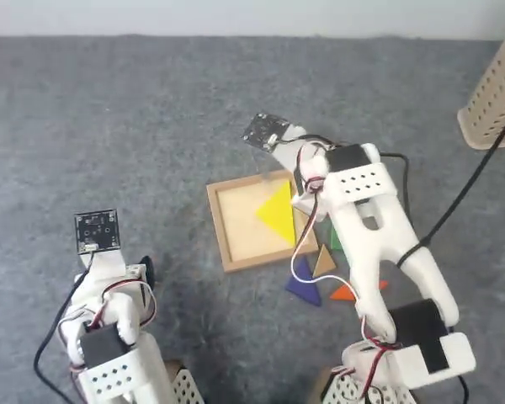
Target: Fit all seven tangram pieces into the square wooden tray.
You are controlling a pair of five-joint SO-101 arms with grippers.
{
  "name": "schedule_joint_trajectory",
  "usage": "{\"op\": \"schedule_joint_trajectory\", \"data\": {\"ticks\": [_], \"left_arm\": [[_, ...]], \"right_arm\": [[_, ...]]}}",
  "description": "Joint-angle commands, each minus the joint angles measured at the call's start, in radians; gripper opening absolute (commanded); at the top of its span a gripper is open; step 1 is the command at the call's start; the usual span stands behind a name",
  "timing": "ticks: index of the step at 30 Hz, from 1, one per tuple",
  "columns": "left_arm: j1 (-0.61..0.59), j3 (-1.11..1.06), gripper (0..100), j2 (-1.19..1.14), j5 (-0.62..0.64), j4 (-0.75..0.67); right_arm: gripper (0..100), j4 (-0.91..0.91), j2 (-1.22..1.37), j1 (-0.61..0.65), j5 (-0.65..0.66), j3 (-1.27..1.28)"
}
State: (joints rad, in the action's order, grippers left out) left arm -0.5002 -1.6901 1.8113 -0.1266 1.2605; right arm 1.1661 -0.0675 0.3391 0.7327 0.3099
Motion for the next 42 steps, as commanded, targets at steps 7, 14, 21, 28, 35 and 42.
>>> {"op": "schedule_joint_trajectory", "data": {"ticks": [7,14,21,28,35,42], "left_arm": [[0.002,0.005,23,0.011,0.009,0.003],[0.002,0.005,23,0.011,0.009,0.003],[0.002,0.005,23,0.011,0.009,0.003],[0.002,0.005,23,0.011,0.009,0.003],[0.002,0.005,23,0.011,0.009,0.003],[0.002,0.005,23,0.011,0.009,0.003]], "right_arm": [[25.8,-0.067,0.157,-0.071,-0.025,-0.029],[22.7,-0.056,0.174,-0.073,-0.009,-0.051],[33.2,-0.022,0.189,-0.108,0.114,-0.051],[33.5,-0.108,0.191,-0.117,0.173,0.008],[33.6,-0.2,0.239,-0.114,0.172,0.049],[33.3,-0.202,0.334,-0.128,0.167,-0.023]]}}
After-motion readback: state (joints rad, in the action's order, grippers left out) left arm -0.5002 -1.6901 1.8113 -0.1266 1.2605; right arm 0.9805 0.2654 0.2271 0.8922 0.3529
